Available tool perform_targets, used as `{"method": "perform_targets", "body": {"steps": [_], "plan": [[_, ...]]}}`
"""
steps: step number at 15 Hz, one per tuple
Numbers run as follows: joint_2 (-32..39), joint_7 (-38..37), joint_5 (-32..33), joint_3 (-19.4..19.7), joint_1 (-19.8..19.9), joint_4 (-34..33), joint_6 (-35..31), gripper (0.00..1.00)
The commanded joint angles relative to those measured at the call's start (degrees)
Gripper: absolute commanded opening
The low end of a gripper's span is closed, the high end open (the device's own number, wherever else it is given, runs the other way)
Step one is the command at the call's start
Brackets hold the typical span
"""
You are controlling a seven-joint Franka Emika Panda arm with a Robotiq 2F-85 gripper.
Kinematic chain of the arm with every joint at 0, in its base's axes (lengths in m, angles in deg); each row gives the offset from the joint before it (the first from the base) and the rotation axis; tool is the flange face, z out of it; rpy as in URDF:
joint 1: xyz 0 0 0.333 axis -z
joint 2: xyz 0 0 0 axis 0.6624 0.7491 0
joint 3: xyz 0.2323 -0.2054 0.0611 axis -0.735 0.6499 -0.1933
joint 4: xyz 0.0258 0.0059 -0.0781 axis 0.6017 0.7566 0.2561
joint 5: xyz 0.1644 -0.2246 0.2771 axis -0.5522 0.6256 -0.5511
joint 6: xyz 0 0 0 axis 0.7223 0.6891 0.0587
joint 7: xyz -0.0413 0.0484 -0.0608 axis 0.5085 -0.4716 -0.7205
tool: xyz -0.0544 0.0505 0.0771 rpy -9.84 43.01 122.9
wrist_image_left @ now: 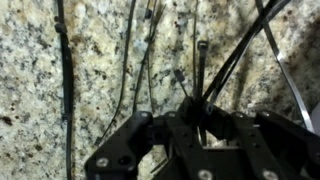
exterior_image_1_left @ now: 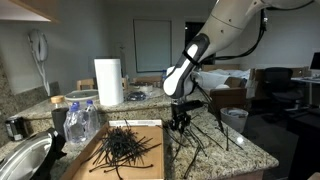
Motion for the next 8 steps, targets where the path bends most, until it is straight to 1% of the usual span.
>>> {"method": "perform_targets", "body": {"steps": [1, 5, 8], "plan": [[-6.50, 0.56, 2.23, -0.21, 0.75, 1.91, 2.03, 0.09], [-11.01, 1.78, 3.00, -1.08, 1.08, 1.66, 2.77, 0.09], [-12.94, 3.22, 2.57, -2.45, 0.97, 0.76, 2.64, 0.09]]}}
